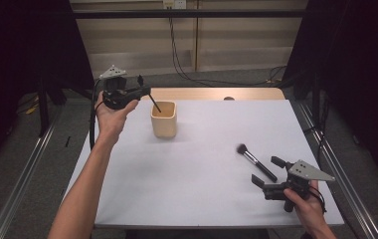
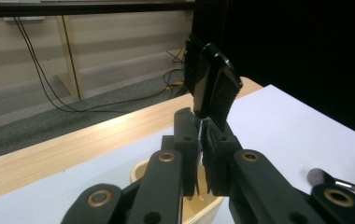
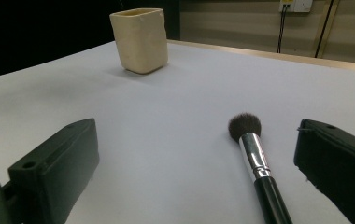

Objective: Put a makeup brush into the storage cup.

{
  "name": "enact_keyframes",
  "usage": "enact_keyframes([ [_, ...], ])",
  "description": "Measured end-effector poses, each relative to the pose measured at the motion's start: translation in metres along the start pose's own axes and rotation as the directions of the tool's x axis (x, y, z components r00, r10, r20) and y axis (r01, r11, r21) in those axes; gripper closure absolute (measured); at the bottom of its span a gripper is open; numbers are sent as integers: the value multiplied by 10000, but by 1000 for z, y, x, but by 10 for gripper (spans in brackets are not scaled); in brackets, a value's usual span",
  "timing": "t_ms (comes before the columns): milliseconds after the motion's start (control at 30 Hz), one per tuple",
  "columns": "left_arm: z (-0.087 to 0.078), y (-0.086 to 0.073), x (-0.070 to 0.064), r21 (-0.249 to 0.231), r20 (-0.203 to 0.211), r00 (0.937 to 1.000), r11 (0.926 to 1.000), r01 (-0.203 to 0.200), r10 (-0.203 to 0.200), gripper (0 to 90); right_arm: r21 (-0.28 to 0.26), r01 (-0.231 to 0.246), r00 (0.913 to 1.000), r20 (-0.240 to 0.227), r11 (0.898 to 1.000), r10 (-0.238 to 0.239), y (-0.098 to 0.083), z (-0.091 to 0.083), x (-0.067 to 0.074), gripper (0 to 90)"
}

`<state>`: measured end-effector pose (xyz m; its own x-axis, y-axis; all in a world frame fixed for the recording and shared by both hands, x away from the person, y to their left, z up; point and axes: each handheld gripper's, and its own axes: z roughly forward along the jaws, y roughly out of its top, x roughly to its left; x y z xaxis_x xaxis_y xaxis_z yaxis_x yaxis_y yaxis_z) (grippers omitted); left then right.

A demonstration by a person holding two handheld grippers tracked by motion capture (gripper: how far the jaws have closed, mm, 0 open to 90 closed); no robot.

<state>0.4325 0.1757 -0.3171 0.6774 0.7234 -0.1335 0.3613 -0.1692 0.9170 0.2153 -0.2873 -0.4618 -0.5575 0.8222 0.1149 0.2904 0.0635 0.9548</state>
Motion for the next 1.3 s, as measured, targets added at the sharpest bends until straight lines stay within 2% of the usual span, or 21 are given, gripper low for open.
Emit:
enact_keyframes([
  [200,3,-3,-2,294,93,9999,9995,-148,145,854,11,-9,10000,-22,10000,9,0,0,0,0],
  [467,10,-11,-3,584,194,9997,9982,-148,136,854,29,3,10000,-51,10000,-3,0,1,0,0],
  [833,14,-21,0,855,39,9999,9963,-121,118,854,83,-27,10000,-53,10000,28,0,1,0,0],
  [967,18,-27,3,1095,-115,9995,9936,-280,294,854,105,-22,10000,-77,9999,23,-1,1,0,0],
  [1300,26,-38,4,1267,-182,9995,9917,-221,246,854,133,-44,9999,-110,9999,46,-1,1,0,0],
])
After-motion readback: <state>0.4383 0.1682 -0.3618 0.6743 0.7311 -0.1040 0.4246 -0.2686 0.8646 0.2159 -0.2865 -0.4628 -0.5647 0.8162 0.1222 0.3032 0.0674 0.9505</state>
